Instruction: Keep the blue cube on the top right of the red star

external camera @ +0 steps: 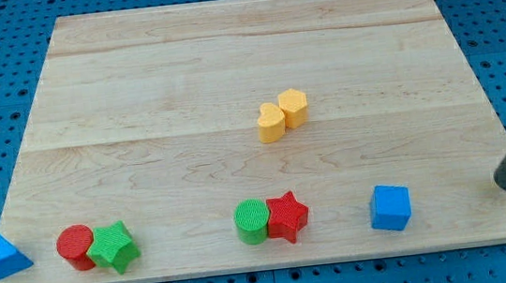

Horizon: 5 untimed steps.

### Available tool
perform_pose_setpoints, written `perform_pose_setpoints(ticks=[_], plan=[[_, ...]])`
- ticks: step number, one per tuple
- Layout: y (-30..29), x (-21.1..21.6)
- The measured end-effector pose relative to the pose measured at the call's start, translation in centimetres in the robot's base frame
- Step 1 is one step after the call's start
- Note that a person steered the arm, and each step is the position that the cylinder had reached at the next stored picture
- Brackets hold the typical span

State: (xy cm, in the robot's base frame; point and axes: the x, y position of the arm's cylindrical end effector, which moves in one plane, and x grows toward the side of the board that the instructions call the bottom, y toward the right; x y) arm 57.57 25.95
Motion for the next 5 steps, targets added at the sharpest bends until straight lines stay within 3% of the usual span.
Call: perform_pose_setpoints(ticks=[2, 5], plan=[[-10.8, 2.8], [-14.6, -0.2]])
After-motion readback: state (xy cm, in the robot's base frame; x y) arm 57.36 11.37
